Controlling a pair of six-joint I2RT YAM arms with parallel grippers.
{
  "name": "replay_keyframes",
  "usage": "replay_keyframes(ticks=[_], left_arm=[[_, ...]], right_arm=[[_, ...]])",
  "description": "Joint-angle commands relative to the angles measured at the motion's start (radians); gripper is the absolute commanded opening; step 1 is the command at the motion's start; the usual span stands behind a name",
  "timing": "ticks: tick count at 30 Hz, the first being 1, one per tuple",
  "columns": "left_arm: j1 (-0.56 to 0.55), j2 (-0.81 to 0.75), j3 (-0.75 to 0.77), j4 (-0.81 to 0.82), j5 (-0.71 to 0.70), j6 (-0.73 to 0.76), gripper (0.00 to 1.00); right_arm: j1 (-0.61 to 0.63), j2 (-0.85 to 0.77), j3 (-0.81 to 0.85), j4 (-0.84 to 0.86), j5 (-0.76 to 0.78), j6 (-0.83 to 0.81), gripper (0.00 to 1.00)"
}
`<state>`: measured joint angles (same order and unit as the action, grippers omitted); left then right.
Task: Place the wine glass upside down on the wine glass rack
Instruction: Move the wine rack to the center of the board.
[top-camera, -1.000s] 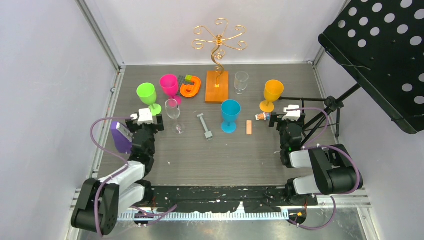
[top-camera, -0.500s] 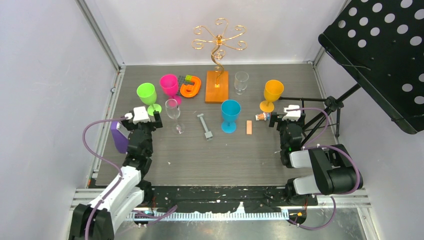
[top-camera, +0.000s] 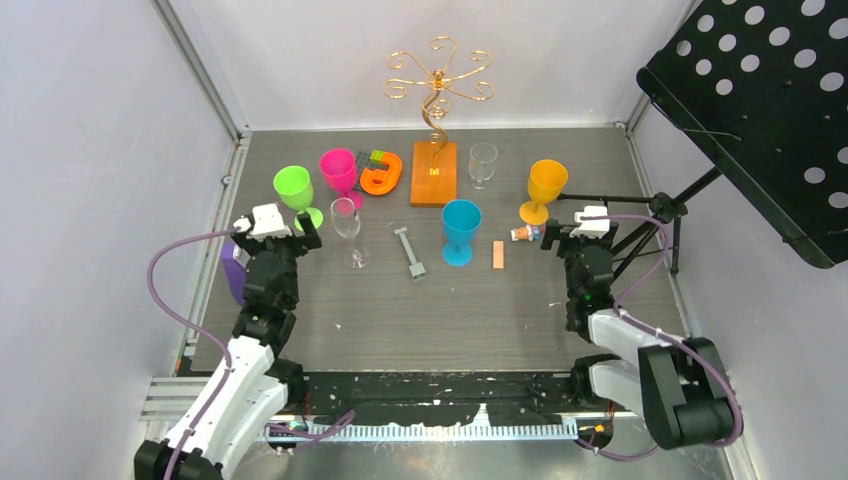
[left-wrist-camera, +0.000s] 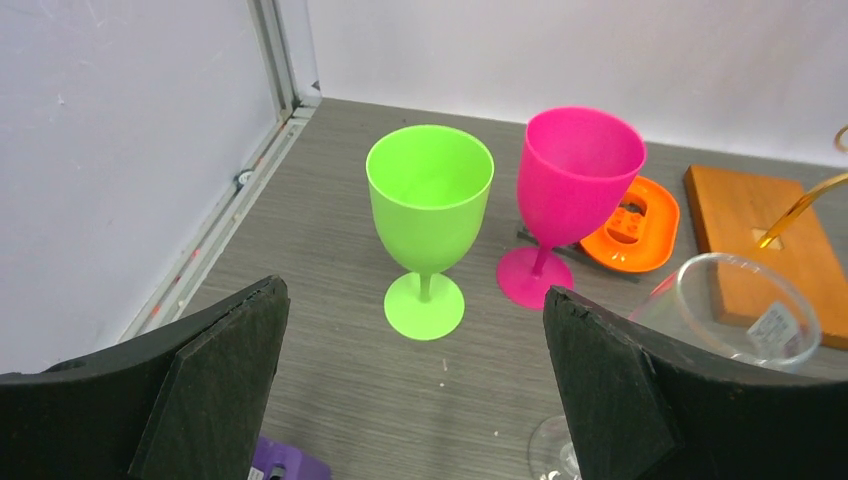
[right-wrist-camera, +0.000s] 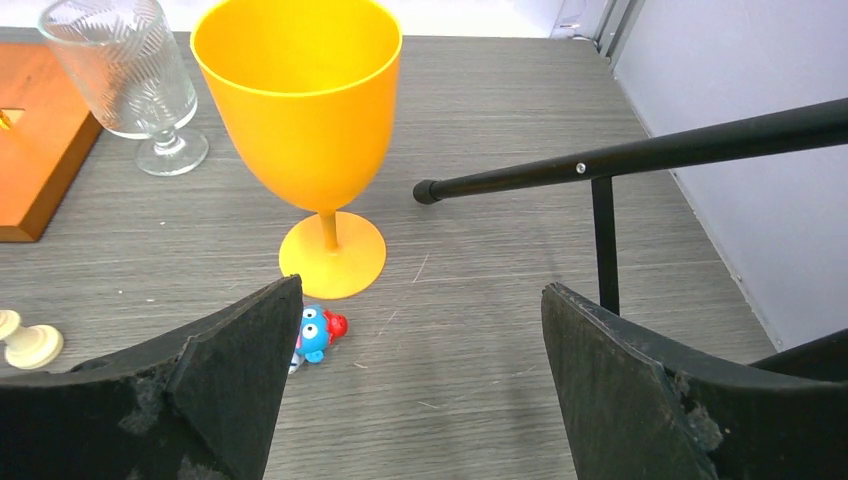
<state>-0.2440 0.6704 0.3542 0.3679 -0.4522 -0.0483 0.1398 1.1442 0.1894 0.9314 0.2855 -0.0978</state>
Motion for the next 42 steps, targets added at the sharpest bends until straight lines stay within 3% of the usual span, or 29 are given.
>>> replay_keyframes(ticks=[1,7,14,17,22,29,36,42], left_arm=[[-0.005,-0.038,0.088,-0.09,0.015,-0.049,0.99],[-0.005,-0.084,0.16,-0.129,0.02,-0.057,0.99],[-0.005,-0.098,0.297,-0.298,0.054,-0.186,0.99],[-0.005,-0.067,0.396,-0.412,0.099,-0.241,0.99],[-0.005,0.009,0.563,-0.571,0.184,-0.254,0.99],[-0.002,0.13,0.683,-0.613,0.322,-0.288,0.99],[0.014,0.256,0.846,-0.591,0.498,-0.425,0.99],[0.064,0.391,0.946,-0.544,0.628,-0.628,0.97]], right_arm=[[-0.005,-0.119,0.057,-0.149,-0.017,0.057,0.95],[-0.003,-0.242,0.172,-0.385,-0.072,0.097,0.95],[-0.003,-0.341,0.325,-0.644,-0.1,0.186,0.95],[-0.004,-0.326,0.429,-0.816,-0.091,0.232,0.95],[-0.004,-0.299,0.581,-0.952,-0.086,0.271,0.95],[-0.003,-0.206,0.777,-1.119,-0.217,0.319,0.95],[0.0,-0.081,0.927,-1.103,-0.416,0.493,0.96],[0.006,0.014,0.991,-0.928,-0.498,0.815,1.0]])
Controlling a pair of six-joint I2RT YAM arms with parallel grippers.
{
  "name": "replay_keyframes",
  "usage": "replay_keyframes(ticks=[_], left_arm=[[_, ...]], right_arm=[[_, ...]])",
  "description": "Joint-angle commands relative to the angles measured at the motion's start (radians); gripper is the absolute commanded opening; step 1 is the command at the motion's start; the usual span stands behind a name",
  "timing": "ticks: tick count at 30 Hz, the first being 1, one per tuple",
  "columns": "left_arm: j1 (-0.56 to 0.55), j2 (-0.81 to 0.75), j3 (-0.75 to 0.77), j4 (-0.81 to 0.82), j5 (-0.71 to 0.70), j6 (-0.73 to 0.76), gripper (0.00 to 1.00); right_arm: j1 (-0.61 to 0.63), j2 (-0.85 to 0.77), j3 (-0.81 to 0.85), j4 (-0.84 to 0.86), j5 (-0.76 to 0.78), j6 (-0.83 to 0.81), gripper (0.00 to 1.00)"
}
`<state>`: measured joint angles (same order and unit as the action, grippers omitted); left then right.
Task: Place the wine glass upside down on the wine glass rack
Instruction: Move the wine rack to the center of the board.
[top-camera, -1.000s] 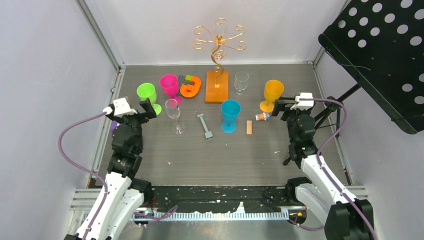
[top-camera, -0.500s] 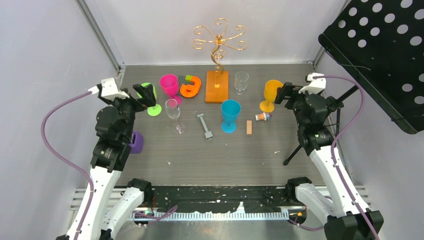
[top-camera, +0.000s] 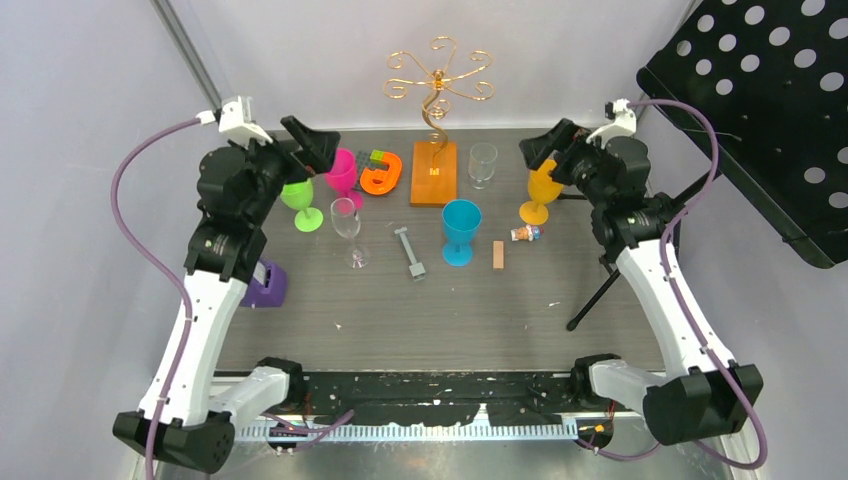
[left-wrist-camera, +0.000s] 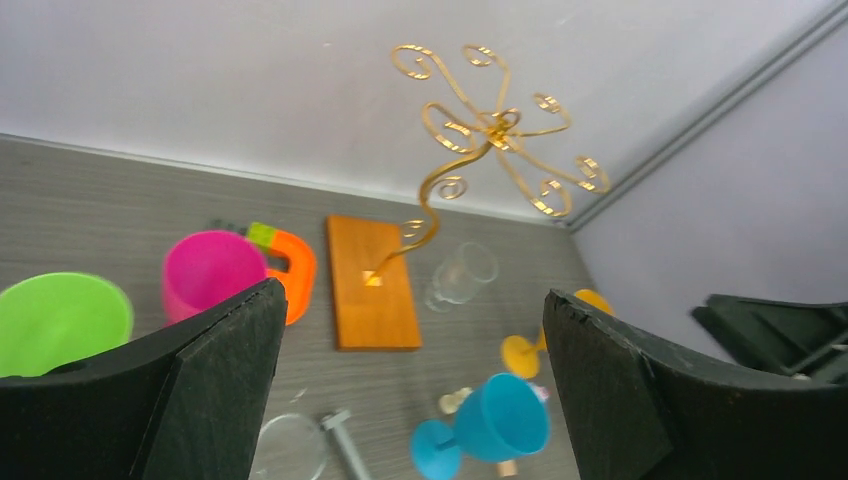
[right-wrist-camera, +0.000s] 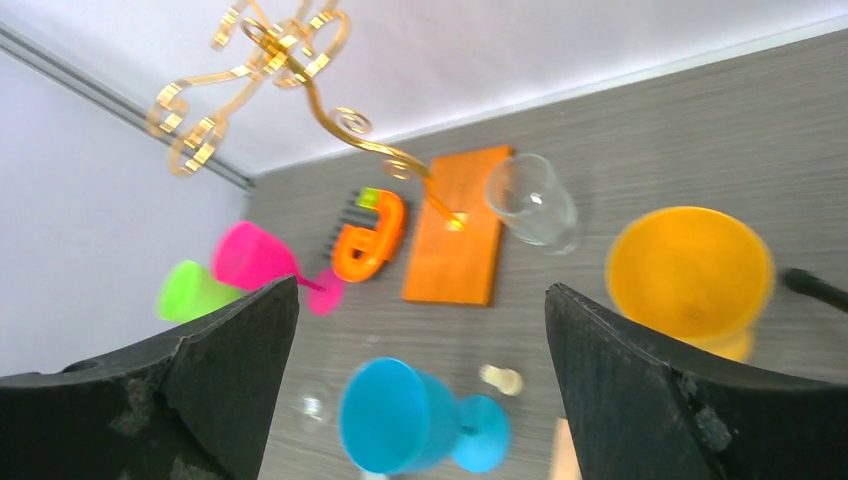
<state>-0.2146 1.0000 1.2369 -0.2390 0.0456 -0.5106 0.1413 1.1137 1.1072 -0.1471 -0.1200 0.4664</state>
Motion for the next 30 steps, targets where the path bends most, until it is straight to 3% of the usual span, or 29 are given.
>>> replay_keyframes(ticks=[1,11,15,22,30], left_arm=[[0.05,0.083,0.072,0.08,0.156,-0.213,0.96],[0.093,0.338,0.196,0.295,0.369,-0.479,0.85],[0.093,0.454,0.266,0.324,0.414,-0.567,0.73],[0.095,0.585,0.323,0.42,0.475,-0.688,0.69],[0.095,0.588,0.322,0.43,0.467,-0.684,0.68]], right_arm=[[0.008,0.076,0.09,0.174,-0.099,0.284,1.0],[0.057,0.278,0.207,0.356,-0.067,0.712,0.96],[0.07,0.342,0.226,0.362,-0.028,0.85,0.94],[0.095,0.421,0.236,0.409,0.025,0.935,0.93],[0.131,0.453,0.238,0.457,0.068,0.958,0.91]])
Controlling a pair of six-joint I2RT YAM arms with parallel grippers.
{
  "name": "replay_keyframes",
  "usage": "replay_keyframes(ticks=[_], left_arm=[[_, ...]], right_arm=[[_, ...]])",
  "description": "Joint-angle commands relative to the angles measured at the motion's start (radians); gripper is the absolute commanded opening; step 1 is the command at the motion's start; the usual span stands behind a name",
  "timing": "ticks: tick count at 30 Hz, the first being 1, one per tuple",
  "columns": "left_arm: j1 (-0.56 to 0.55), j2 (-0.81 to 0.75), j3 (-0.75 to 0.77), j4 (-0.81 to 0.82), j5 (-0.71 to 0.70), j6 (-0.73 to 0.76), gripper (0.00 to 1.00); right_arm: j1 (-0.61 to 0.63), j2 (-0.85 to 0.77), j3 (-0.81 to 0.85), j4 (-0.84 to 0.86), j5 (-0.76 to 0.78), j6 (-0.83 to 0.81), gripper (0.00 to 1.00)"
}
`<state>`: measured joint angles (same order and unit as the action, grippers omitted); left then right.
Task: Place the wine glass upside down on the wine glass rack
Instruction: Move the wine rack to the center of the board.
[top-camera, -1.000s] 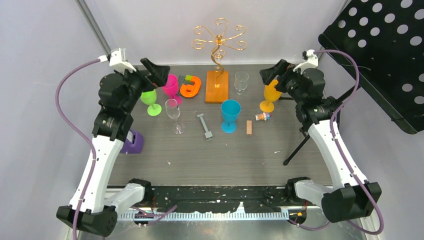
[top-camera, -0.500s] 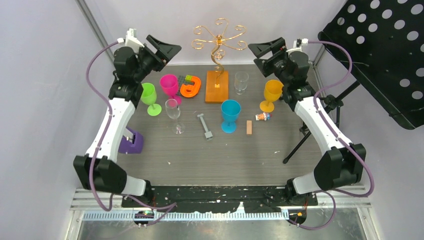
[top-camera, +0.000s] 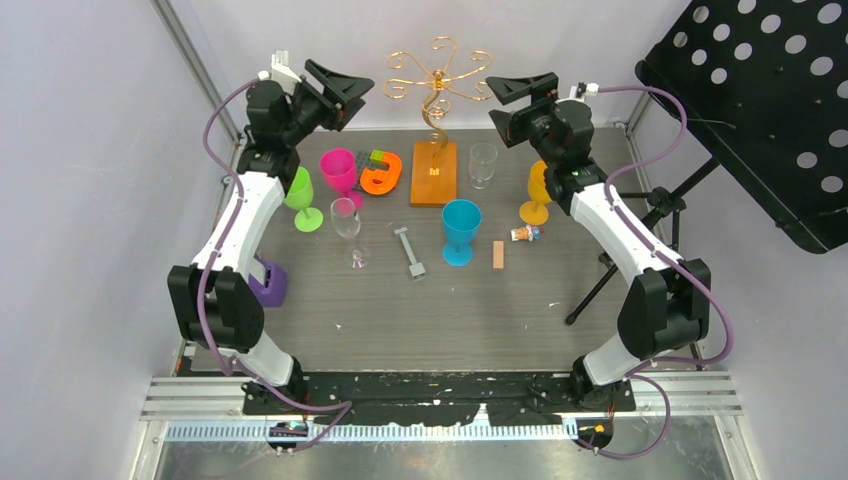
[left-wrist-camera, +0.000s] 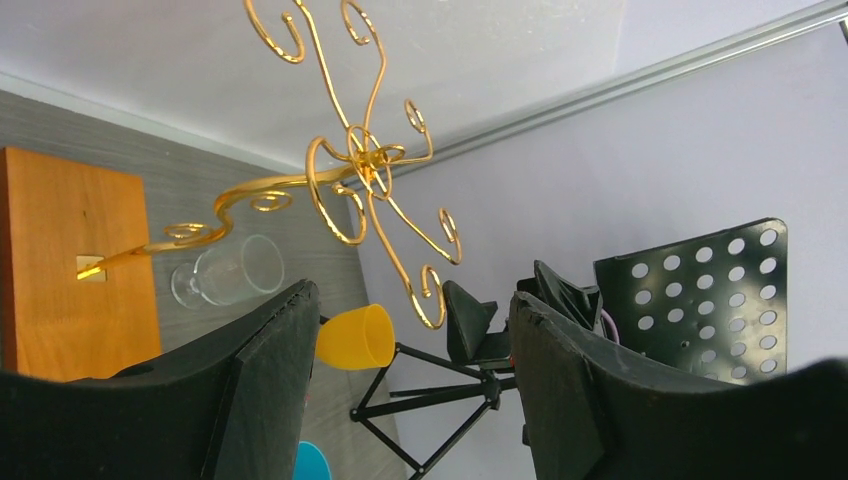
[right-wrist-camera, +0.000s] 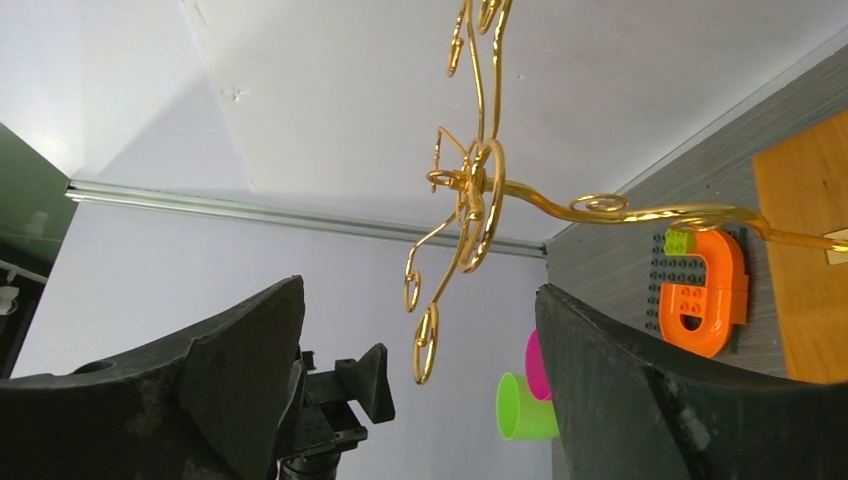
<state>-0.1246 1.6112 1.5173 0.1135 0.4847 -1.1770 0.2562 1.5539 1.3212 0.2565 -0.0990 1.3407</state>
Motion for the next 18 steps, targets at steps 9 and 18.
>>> replay_keyframes(ticks=[9,18], left_arm=[[0.016,-0.038,0.003,0.119,0.043,-0.037,0.68],[0.025,-0.052,-0.016,0.148,0.063,-0.044,0.68]], right_arm=[[0.079,0.022,0.002,0.129,0.151,0.08,0.86],[0.118,0.012,0.064,0.068,0.238,-0.079,0.87]])
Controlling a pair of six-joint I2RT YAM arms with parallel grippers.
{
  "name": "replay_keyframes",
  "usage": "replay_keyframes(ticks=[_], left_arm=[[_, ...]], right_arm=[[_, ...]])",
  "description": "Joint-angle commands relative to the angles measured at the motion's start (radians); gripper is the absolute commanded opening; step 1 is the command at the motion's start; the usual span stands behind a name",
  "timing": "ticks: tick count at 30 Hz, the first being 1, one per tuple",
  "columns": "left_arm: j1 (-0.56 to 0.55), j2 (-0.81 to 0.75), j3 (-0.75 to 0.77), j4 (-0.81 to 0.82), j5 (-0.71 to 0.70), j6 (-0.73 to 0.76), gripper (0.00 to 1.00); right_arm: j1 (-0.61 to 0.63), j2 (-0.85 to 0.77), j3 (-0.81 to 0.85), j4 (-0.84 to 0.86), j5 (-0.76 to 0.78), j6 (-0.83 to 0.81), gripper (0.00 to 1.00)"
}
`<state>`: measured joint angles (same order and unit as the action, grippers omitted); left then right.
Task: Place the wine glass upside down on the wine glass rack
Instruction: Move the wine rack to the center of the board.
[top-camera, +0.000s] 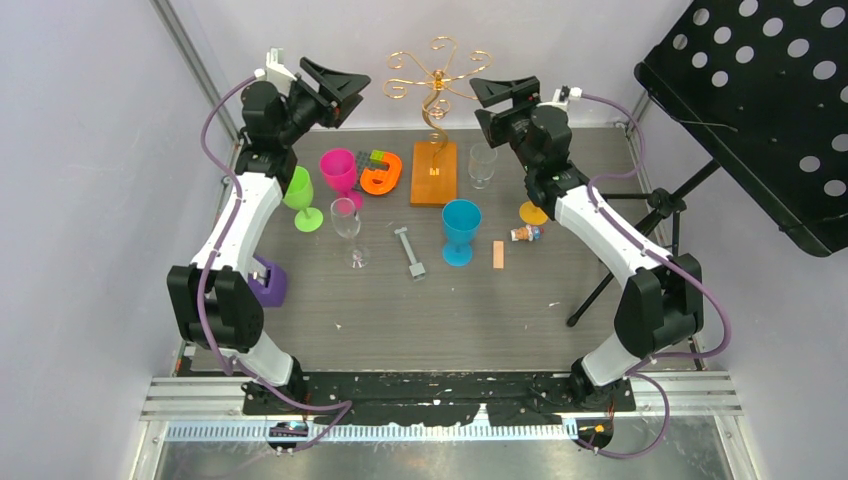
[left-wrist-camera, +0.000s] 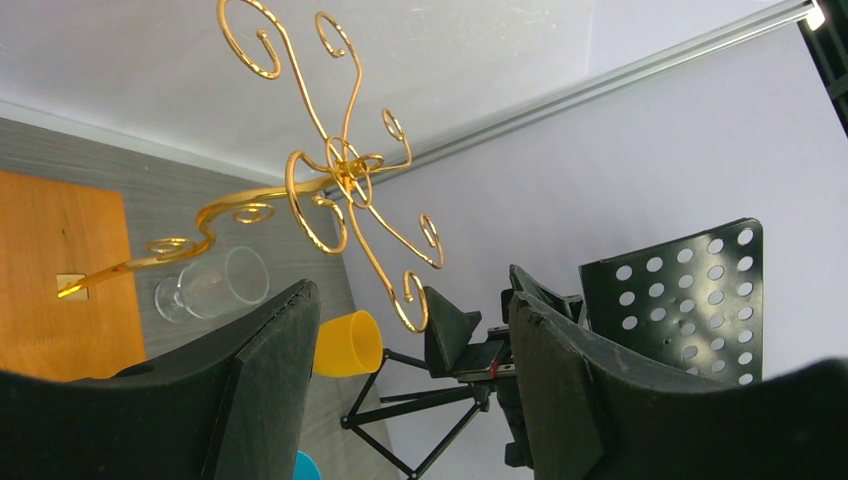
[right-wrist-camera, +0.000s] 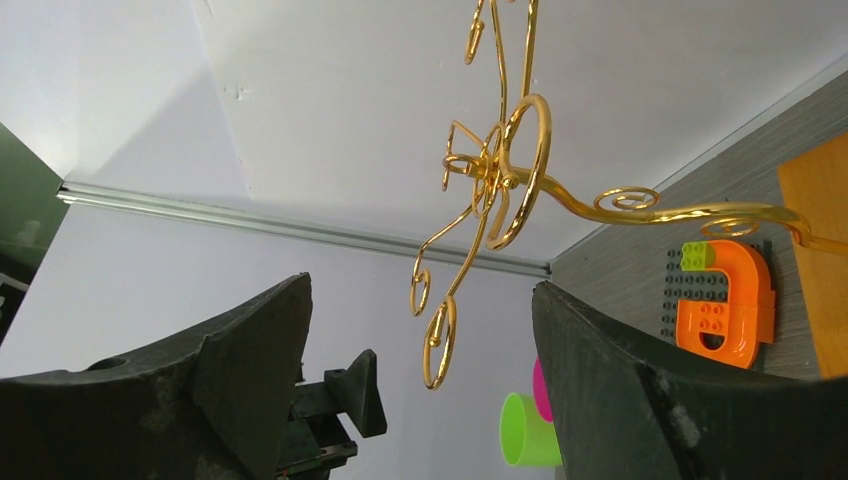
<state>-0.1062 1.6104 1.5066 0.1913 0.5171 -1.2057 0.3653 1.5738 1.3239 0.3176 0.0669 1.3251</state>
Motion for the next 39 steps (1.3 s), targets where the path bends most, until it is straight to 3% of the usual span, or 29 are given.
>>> replay_keyframes(ticks=[1,39], left_arm=[[0.007,-0.052,-0.008,0.072,0.03,-0.017,0.68],[0.008,-0.019,0.023,0.062,0.04,-0.034,0.68]], right_arm=[[0.011,-0.007,0.06,0.007,0.075,-0.059,0.87],[-0.003,0.027,0.017,0.103,0.047,0.022,0.85]])
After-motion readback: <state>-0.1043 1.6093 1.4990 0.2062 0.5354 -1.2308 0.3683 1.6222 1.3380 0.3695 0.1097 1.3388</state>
